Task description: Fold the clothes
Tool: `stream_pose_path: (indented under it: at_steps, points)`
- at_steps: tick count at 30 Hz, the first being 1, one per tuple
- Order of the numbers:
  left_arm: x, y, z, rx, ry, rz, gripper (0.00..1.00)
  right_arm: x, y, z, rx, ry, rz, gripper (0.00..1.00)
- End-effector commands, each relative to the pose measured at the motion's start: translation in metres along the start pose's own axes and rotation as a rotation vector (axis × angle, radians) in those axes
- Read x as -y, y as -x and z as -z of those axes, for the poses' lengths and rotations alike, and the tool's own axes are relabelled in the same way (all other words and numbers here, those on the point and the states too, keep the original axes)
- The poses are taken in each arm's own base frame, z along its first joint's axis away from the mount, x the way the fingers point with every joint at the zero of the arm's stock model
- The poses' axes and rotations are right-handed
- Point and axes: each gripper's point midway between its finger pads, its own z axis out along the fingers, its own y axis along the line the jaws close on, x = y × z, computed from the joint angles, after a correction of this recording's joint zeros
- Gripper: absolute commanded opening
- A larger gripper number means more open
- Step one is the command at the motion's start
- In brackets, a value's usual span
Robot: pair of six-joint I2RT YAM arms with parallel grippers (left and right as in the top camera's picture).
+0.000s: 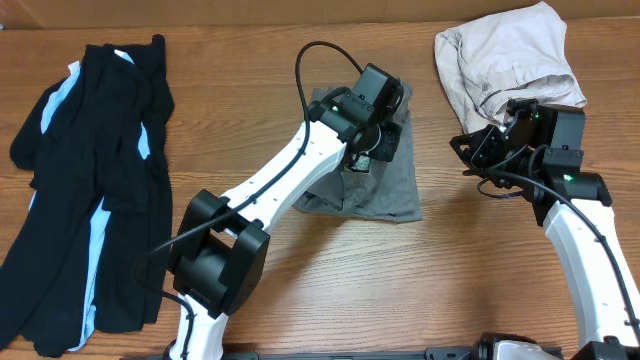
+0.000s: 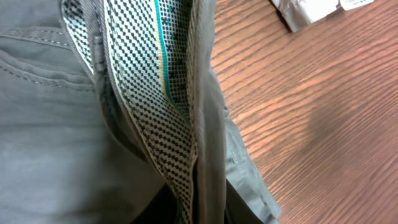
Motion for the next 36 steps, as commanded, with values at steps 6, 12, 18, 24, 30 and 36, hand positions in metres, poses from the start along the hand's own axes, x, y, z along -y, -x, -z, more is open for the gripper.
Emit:
stream_pose_path:
  at_steps: [6, 12, 18, 24, 30, 36]
  points:
    - [0.025, 0.008, -0.001, 0.034, -0.049, -0.034, 0.54, 0.012, 0.011, 0.014, 0.040, -0.022, -0.002, 0.04]
    - [0.017, 0.024, 0.005, 0.090, -0.012, -0.035, 1.00, 0.020, 0.013, 0.018, 0.044, -0.037, -0.012, 0.08]
    - [-0.035, 0.062, 0.076, 0.149, 0.064, 0.008, 1.00, 0.030, 0.006, 0.016, 0.015, -0.082, 0.052, 0.52]
    - [-0.093, 0.068, 0.137, 0.142, 0.151, -0.016, 1.00, 0.048, -0.009, 0.000, -0.063, -0.150, 0.061, 0.73]
    - [-0.098, 0.057, 0.138, 0.081, 0.115, -0.153, 1.00, 0.065, -0.025, -0.034, -0.166, -0.176, 0.041, 0.75]
    - [-0.062, 0.052, 0.118, 0.055, 0.054, -0.311, 1.00, 0.083, -0.002, -0.031, -0.103, -0.190, -0.047, 0.86]
